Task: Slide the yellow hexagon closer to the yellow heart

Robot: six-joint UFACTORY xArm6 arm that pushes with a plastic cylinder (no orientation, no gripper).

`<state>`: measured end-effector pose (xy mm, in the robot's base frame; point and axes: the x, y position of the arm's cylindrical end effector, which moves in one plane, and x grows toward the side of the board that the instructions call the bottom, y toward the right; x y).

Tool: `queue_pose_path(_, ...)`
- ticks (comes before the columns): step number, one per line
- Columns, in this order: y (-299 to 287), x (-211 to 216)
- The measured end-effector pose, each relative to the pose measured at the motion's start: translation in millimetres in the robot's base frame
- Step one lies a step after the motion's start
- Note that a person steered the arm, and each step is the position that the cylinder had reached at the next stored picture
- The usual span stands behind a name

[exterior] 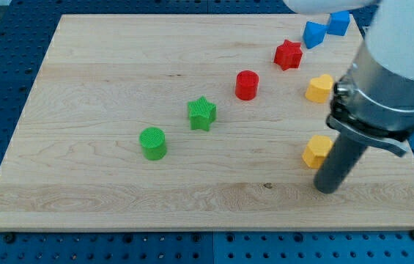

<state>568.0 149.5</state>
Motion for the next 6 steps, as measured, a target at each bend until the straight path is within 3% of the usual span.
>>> queue_pose_path(4, 40, -100)
queue_pose_path(6, 14, -102)
